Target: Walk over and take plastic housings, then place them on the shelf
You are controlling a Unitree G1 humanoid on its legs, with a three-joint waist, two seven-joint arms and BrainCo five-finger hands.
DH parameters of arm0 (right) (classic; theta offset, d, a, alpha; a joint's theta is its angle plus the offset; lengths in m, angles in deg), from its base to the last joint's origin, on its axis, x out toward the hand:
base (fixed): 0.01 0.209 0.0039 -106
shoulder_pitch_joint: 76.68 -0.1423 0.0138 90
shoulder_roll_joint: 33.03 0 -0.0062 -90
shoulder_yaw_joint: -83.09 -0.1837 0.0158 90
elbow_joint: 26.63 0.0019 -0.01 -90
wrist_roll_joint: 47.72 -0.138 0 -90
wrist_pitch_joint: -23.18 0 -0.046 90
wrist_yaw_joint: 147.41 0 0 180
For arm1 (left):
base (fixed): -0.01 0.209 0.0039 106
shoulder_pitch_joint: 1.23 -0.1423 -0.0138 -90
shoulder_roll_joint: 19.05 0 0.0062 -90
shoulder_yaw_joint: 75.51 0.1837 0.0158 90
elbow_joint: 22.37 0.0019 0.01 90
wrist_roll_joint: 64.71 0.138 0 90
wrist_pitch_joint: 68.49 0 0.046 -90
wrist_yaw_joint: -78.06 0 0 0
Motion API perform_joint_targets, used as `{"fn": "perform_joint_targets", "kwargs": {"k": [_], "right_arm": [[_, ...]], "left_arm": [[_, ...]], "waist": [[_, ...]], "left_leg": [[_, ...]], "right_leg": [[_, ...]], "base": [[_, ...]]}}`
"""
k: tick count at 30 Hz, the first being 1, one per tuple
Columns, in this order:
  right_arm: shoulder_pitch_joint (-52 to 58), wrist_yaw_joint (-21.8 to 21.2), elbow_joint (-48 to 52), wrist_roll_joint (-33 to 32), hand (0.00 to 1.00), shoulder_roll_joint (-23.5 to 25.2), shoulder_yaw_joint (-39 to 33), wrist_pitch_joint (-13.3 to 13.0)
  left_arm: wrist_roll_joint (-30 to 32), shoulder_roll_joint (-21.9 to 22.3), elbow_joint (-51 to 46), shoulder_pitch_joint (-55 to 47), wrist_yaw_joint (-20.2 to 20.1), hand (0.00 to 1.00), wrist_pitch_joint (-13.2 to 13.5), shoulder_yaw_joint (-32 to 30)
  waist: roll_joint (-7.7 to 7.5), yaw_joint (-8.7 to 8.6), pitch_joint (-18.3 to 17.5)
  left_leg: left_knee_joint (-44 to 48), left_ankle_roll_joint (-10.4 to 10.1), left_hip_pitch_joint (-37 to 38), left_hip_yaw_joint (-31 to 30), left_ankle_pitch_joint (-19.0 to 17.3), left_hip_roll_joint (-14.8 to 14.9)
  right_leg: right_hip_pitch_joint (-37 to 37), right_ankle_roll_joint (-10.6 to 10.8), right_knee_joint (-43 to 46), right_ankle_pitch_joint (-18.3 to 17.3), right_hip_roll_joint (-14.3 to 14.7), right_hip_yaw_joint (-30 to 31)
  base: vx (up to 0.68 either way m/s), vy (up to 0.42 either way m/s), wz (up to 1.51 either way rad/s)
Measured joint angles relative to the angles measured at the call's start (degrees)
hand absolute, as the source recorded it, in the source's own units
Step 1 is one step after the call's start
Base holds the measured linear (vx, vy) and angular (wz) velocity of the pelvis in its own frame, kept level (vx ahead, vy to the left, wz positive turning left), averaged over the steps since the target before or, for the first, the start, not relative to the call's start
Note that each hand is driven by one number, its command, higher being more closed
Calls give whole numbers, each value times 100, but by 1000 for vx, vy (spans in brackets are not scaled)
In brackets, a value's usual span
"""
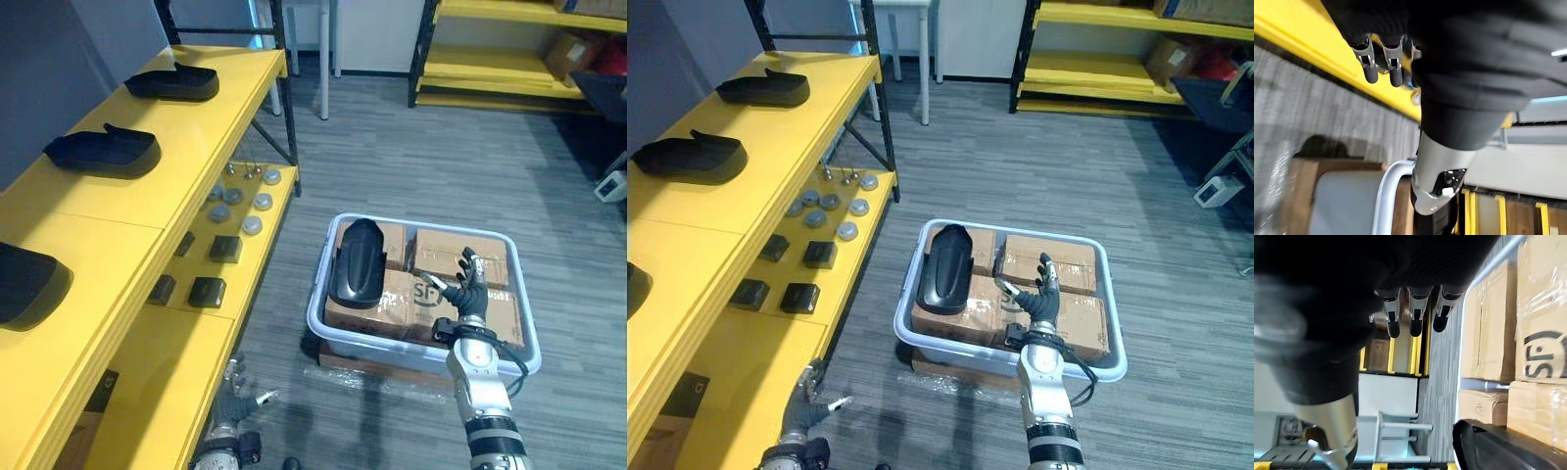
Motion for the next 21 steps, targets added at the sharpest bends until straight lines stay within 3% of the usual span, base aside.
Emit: {"fn": "perform_joint_targets", "kwargs": {"k": [3, 4, 7, 12, 17, 21], "right_arm": [[82, 75, 6, 28, 0, 11, -54, 60], [159, 131, 16, 54, 0, 9, -68, 92], [210, 134, 14, 101, 0, -10, -57, 197], [235, 150, 25, 227, 0, -36, -397, 208], [-478, 406, -363, 356, 0, -32, -602, 295], [-2153, 781, -1353, 437, 0, -281, -745, 429]], "left_arm": [[-10, -51, 72, 123, -36, 0, 1, 22], [-11, -95, 171, 179, -49, 0, 2, 52], [5, 2, 419, 112, -128, 0, 2, 141], [111, 39, 1212, 246, -213, 0, -8, 242], [124, -77, 1949, 511, -192, 0, -13, 240], [132, -280, 2362, 1030, -66, 0, 6, 245]], "waist": [[-4, -13, -7], [-109, -70, -57], [40, -28, -109], [41, -132, -112], [40, 94, 82], [31, 226, 658]], "left_leg": [[-64, -58, 24, -414, 55, -47], [-5, -124, -29, -647, 21, -184], [-101, -252, 40, -959, 48, 63], [-251, -414, -156, -1224, 176, 201], [-432, -443, -464, -1208, 384, 177], [-595, -488, -708, -1052, 631, 186]], "right_leg": [[-101, -16, -893, 32, 122, 101], [-65, -56, -1299, 462, 140, 296], [190, -153, -1494, 404, 389, 73], [487, -269, -2078, 490, 500, -488], [414, -290, -2602, 802, 521, -653], [123, -339, -2732, 1037, 530, -577]], "base": [[145, -94, 81], [134, -148, 86], [182, -182, 35], [100, -97, 44], [19, -1, 16], [-107, -4, -8]]}}
